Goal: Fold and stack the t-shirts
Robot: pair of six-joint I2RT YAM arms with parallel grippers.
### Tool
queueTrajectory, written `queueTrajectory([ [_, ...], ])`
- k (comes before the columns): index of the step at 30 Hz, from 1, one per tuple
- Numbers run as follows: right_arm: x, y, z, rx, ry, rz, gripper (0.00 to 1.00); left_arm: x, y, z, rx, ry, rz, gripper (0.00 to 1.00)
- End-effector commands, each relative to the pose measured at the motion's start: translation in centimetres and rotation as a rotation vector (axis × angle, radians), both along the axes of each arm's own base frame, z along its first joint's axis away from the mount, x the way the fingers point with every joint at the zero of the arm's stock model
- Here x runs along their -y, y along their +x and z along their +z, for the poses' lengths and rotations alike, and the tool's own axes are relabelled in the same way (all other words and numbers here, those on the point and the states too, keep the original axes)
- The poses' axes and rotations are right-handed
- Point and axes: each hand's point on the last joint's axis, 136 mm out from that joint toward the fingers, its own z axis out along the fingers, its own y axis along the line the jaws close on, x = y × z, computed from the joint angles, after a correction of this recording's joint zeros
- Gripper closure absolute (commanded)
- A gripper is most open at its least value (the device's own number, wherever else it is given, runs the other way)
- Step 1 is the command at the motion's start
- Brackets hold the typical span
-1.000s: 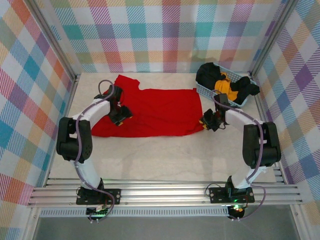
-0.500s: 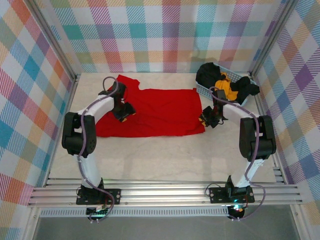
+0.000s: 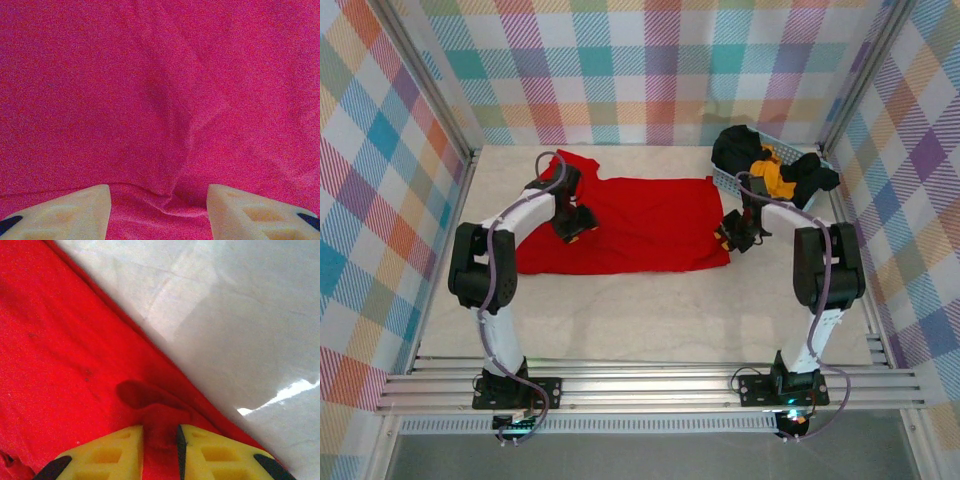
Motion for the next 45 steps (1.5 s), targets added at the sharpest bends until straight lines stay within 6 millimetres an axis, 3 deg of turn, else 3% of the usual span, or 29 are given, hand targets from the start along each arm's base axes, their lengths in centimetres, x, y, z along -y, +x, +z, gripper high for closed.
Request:
queueTrajectory([
  [1, -0.5, 0.8, -0.2, -0.002, -0.001, -0.004, 0.86, -2.3, 0.8, -1.1, -0.019, 0.026, 0.038, 0.48],
  [3, -0.2, 0.8, -0.3, -0.006, -0.015, -0.019, 1.0, -3.4, 1.2, -1.8, -0.028, 0.034, 0.06, 0.5],
  [5, 0.3, 0.9, 0.2, 0.003, -0.035, -0.037, 1.0, -4.7, 1.3, -2.3, -0.033, 0.063, 0.086, 0.53],
  [11, 1.2, 1.7, 2.2, 0.025, -0.086, -0.08, 1.0, -9.7, 1.2, -4.3, -0.071, 0.143, 0.196, 0.78],
  [16, 0.9, 3.0, 2.6, 0.035, -0.078, -0.082, 1.0, -12.1, 1.5, -3.8, -0.048, 0.152, 0.253, 1.0],
  [22, 0.5, 4.3, 3.6, 0.039, -0.085, -0.096, 1.0, -12.8, 2.4, -3.0, -0.024, 0.152, 0.261, 1.0],
  [26, 1.2, 4.0, 2.9, -0.035, -0.138, -0.13, 1.0, -12.0, 3.5, -1.0, 0.048, 0.102, 0.267, 1.0],
  [29, 1.2, 4.3, 1.6, -0.061, -0.143, -0.155, 1.0, -10.2, 4.5, 1.0, 0.115, 0.069, 0.221, 0.86],
  [30, 1.1, 4.5, 1.0, -0.067, -0.136, -0.154, 1.0, -9.2, 4.8, 1.5, 0.129, 0.05, 0.195, 0.77],
  [35, 0.5, 5.0, -0.3, -0.086, -0.119, -0.128, 1.0, -4.5, 5.3, 1.1, 0.1, 0.092, 0.019, 0.51],
  [39, 0.8, 4.4, 1.4, -0.028, -0.148, -0.088, 0.74, -1.6, 5.2, -0.3, 0.067, 0.134, -0.089, 0.49],
  [42, 1.6, 2.7, 2.7, 0.009, -0.183, -0.069, 0.67, -0.5, 4.6, -0.8, 0.059, 0.164, -0.123, 0.5],
  [45, 2.5, 0.4, 2.8, 0.016, -0.214, -0.053, 0.64, -1.1, 3.7, -1.2, 0.028, 0.205, -0.102, 0.56],
])
